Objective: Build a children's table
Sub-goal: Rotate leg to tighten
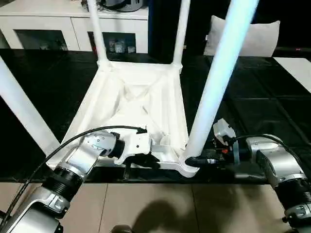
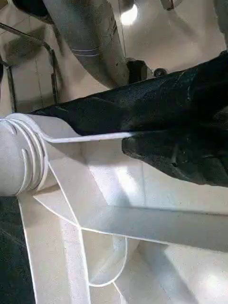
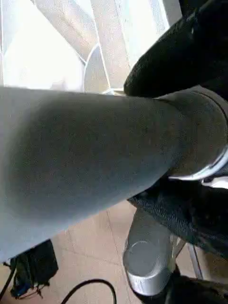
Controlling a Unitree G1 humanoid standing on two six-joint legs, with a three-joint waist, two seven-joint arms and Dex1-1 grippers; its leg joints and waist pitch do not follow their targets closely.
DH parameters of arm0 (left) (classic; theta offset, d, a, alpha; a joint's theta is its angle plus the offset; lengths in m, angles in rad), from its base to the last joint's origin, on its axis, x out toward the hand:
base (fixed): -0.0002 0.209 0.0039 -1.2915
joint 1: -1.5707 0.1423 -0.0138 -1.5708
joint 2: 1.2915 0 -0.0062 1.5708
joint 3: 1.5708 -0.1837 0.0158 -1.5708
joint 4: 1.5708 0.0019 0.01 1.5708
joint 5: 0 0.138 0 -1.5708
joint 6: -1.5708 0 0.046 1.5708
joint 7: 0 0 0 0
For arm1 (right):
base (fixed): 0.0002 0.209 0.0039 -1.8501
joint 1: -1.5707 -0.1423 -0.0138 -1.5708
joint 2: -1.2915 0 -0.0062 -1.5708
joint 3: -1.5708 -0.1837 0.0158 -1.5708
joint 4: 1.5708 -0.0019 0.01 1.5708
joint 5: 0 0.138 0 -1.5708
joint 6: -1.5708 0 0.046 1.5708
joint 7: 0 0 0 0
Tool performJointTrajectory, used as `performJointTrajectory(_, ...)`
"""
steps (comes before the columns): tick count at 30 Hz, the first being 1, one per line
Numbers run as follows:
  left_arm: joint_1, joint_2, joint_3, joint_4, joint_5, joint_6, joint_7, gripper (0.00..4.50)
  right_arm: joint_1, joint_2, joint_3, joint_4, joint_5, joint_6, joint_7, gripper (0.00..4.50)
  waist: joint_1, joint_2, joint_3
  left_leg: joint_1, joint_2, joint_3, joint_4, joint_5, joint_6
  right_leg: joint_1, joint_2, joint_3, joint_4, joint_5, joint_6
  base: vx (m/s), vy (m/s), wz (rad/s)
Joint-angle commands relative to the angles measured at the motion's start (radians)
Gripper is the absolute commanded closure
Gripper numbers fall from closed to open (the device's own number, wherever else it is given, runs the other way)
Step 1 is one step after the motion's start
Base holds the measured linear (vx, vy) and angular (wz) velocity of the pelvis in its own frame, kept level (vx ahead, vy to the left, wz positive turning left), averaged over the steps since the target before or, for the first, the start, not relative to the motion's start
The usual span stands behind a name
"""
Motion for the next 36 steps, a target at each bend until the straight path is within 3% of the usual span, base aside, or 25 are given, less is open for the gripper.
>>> performJointTrajectory(1, 0.003, -0.005, -0.045, 0.001, 0.02, -0.015, -0.04, 4.5, -0.021, -0.003, 0.007, 0.012, 0.011, 0.012, 0.017, 2.25, -0.005, -0.014, -0.063, -0.002, 0.033, -0.006, -0.065, -0.189, 0.048, 0.052, -0.079, 0.057, -0.077, -0.307, -0.139, 0.0, 0.0, 0.0)
performJointTrajectory(5, 0.008, -0.007, -0.036, 0.002, 0.016, 0.009, -0.025, 4.5, -0.005, -0.003, 0.006, -0.004, 0.017, 0.026, 0.021, 2.44, -0.004, -0.012, -0.063, -0.002, 0.033, -0.005, -0.064, -0.184, 0.048, 0.052, -0.079, 0.057, -0.077, -0.307, -0.14, 0.0, 0.0, 0.0)
performJointTrajectory(6, 0.013, -0.011, -0.028, -0.005, 0.007, 0.034, -0.018, 4.5, 0.002, 0.0, -0.001, -0.014, 0.026, 0.037, 0.015, 2.45, -0.004, -0.009, -0.063, -0.001, 0.033, -0.006, -0.064, -0.184, 0.046, 0.051, -0.079, 0.057, -0.076, -0.305, -0.141, 0.0, 0.0, 0.0)
performJointTrajectory(8, 0.02, -0.023, -0.012, -0.023, -0.013, 0.089, -0.003, 4.5, 0.013, 0.008, -0.017, -0.029, 0.043, 0.059, -0.003, 2.46, -0.006, -0.013, -0.063, 0.0, 0.034, -0.004, -0.064, -0.183, 0.045, 0.053, -0.079, 0.058, -0.076, -0.302, -0.143, 0.0, 0.0, 0.0)
performJointTrajectory(9, 0.027, -0.051, 0.016, -0.049, -0.041, 0.172, 0.037, 4.5, 0.025, 0.036, -0.047, -0.051, 0.049, 0.104, -0.099, 2.46, -0.005, -0.013, -0.062, -0.001, 0.033, -0.004, -0.064, -0.183, 0.044, 0.054, -0.08, 0.058, -0.076, -0.309, -0.145, 0.0, 0.0, 0.0)
performJointTrajectory(10, 0.028, -0.058, 0.022, -0.055, -0.046, 0.191, 0.05, 4.5, 0.028, 0.045, -0.054, -0.057, 0.048, 0.117, -0.131, 2.46, -0.005, -0.012, -0.061, -0.002, 0.034, -0.005, -0.066, -0.18, 0.042, 0.052, -0.08, 0.058, -0.076, -0.31, -0.145, 0.0, 0.0, 0.0)
performJointTrajectory(12, 0.034, -0.078, 0.036, -0.067, -0.049, 0.245, 0.091, 4.5, 0.041, 0.074, -0.068, -0.08, 0.031, 0.134, -0.224, 2.46, -0.011, -0.013, -0.056, 0.001, 0.03, -0.008, -0.071, -0.21, 0.027, 0.05, -0.082, 0.055, -0.091, -0.408, -0.112, 0.0, 0.0, 0.0)
performJointTrajectory(13, 0.041, -0.104, 0.051, -0.073, -0.045, 0.293, 0.15, 4.5, 0.054, 0.113, -0.085, -0.105, 0.018, 0.151, -0.324, 2.47, -0.018, -0.009, -0.055, 0.0, 0.027, -0.009, -0.073, -0.227, 0.019, 0.051, -0.083, 0.053, -0.097, -0.456, -0.091, 0.0, 0.0, 0.0)
performJointTrajectory(15, 0.044, -0.148, 0.074, -0.064, -0.036, 0.339, 0.239, 4.5, 0.059, 0.17, -0.119, -0.119, 0.016, 0.194, -0.452, 2.47, -0.039, -0.012, -0.054, -0.003, 0.023, -0.012, -0.075, -0.239, 0.004, 0.053, -0.082, 0.048, -0.104, -0.499, -0.063, 0.0, 0.0, 0.0)
performJointTrajectory(16, 0.043, -0.154, 0.076, -0.06, -0.035, 0.343, 0.249, 4.5, 0.059, 0.176, -0.12, -0.118, 0.012, 0.198, -0.467, 2.47, -0.039, -0.012, -0.054, -0.003, 0.023, -0.012, -0.075, -0.239, 0.004, 0.053, -0.082, 0.048, -0.104, -0.499, -0.063, 0.0, 0.0, 0.0)
performJointTrajectory(17, 0.039, -0.182, 0.089, -0.047, -0.03, 0.364, 0.299, 4.5, 0.059, 0.205, -0.128, -0.117, -0.009, 0.218, -0.541, 2.48, -0.054, -0.017, -0.054, -0.002, 0.019, -0.012, -0.075, -0.24, 0.005, 0.052, -0.081, 0.046, -0.111, -0.511, -0.049, 0.0, 0.0, 0.0)
performJointTrajectory(18, 0.027, -0.226, 0.111, -0.028, -0.03, 0.405, 0.369, 4.5, 0.047, 0.254, -0.145, -0.105, -0.051, 0.258, -0.679, 2.48, -0.061, -0.009, -0.053, -0.002, 0.019, -0.012, -0.075, -0.241, 0.006, 0.048, -0.078, 0.047, -0.112, -0.504, -0.051, 0.0, 0.0, 0.0)
performJointTrajectory(21, 0.0, -0.28, 0.129, 0.005, -0.011, 0.439, 0.469, 4.5, 0.02, 0.326, -0.191, -0.066, -0.069, 0.281, -0.856, 2.48, -0.076, -0.012, -0.053, 0.0, 0.014, -0.012, -0.075, -0.248, 0.005, 0.048, -0.077, 0.044, -0.116, -0.518, -0.043, 0.0, 0.0, 0.0)
performJointTrajectory(23, -0.009, -0.296, 0.13, 0.011, 0.001, 0.454, 0.504, 4.5, 0.012, 0.352, -0.208, -0.057, -0.07, 0.28, -0.918, 2.48, -0.08, -0.007, -0.054, 0.005, 0.014, -0.012, -0.074, -0.255, 0.004, 0.043, -0.077, 0.045, -0.12, -0.524, -0.039, 0.0, 0.0, 0.0)
performJointTrajectory(25, -0.038, -0.343, 0.135, 0.037, 0.025, 0.463, 0.585, 4.5, 0.0, 0.407, -0.243, -0.041, -0.088, 0.221, -1.05, 1.93, -0.08, -0.007, -0.056, 0.004, 0.018, -0.012, -0.076, -0.247, 0.002, 0.042, -0.078, 0.048, -0.117, -0.492, -0.042, 0.0, 0.0, 0.0)
performJointTrajectory(27, -0.045, -0.351, 0.126, 0.042, 0.034, 0.446, 0.593, 4.5, 0.003, 0.432, -0.259, -0.047, -0.077, 0.201, -1.075, 1.8, -0.078, -0.007, -0.06, 0.004, 0.021, -0.013, -0.077, -0.236, 0.004, 0.045, -0.079, 0.05, -0.11, -0.439, -0.054, 0.0, 0.0, 0.0)
performJointTrajectory(28, -0.043, -0.347, 0.122, 0.037, 0.038, 0.443, 0.59, 4.5, 0.008, 0.439, -0.257, -0.059, -0.079, 0.201, -1.074, 1.6, -0.076, 0.006, -0.062, 0.001, 0.021, -0.013, -0.078, -0.217, 0.009, 0.048, -0.076, 0.053, -0.101, -0.366, -0.071, 0.0, 0.0, 0.0)
performJointTrajectory(30, -0.041, -0.346, 0.122, 0.034, 0.039, 0.443, 0.589, 4.5, 0.01, 0.442, -0.256, -0.064, -0.081, 0.202, -1.074, 1.45, -0.078, -0.002, -0.061, -0.002, 0.02, -0.01, -0.078, -0.21, 0.013, 0.05, -0.074, 0.054, -0.1, -0.334, -0.078, 0.0, 0.0, 0.0)
performJointTrajectory(31, -0.038, -0.334, 0.116, 0.032, 0.044, 0.426, 0.576, 4.5, 0.021, 0.444, -0.253, -0.087, -0.078, 0.206, -1.064, 1.37, -0.075, 0.005, -0.062, -0.001, 0.019, -0.009, -0.077, -0.201, 0.016, 0.051, -0.074, 0.056, -0.099, -0.309, -0.087, 0.0, 0.0, 0.0)
performJointTrajectory(33, -0.037, -0.312, 0.104, 0.037, 0.049, 0.387, 0.55, 4.5, 0.037, 0.436, -0.256, -0.115, -0.064, 0.202, -1.043, 1.15, -0.073, -0.002, -0.064, -0.006, 0.019, -0.009, -0.076, -0.171, 0.022, 0.059, -0.075, 0.057, -0.091, -0.261, -0.093, 0.0, 0.0, 0.0)
performJointTrajectory(34, -0.034, -0.301, 0.103, 0.041, 0.051, 0.373, 0.539, 4.5, 0.046, 0.424, -0.255, -0.12, -0.06, 0.189, -1.028, 1.15, -0.071, 0.012, -0.064, -0.005, 0.019, -0.01, -0.076, -0.169, 0.02, 0.058, -0.076, 0.057, -0.089, -0.255, -0.098, 0.0, 0.0, 0.0)
performJointTrajectory(35, -0.034, -0.301, 0.103, 0.041, 0.051, 0.373, 0.539, 4.5, 0.046, 0.424, -0.255, -0.12, -0.06, 0.189, -1.028, 0.93, -0.075, 0.006, -0.064, -0.006, 0.019, -0.008, -0.075, -0.17, 0.021, 0.059, -0.072, 0.056, -0.09, -0.244, -0.1, 0.0, 0.0, 0.0)
performJointTrajectory(36, -0.026, -0.281, 0.099, 0.046, 0.052, 0.346, 0.515, 4.5, 0.058, 0.394, -0.244, -0.123, -0.062, 0.161, -0.988, 0.88, -0.076, 0.017, -0.063, -0.004, 0.021, -0.009, -0.076, -0.178, 0.018, 0.058, -0.072, 0.056, -0.09, -0.242, -0.105, 0.0, 0.0, 0.0)
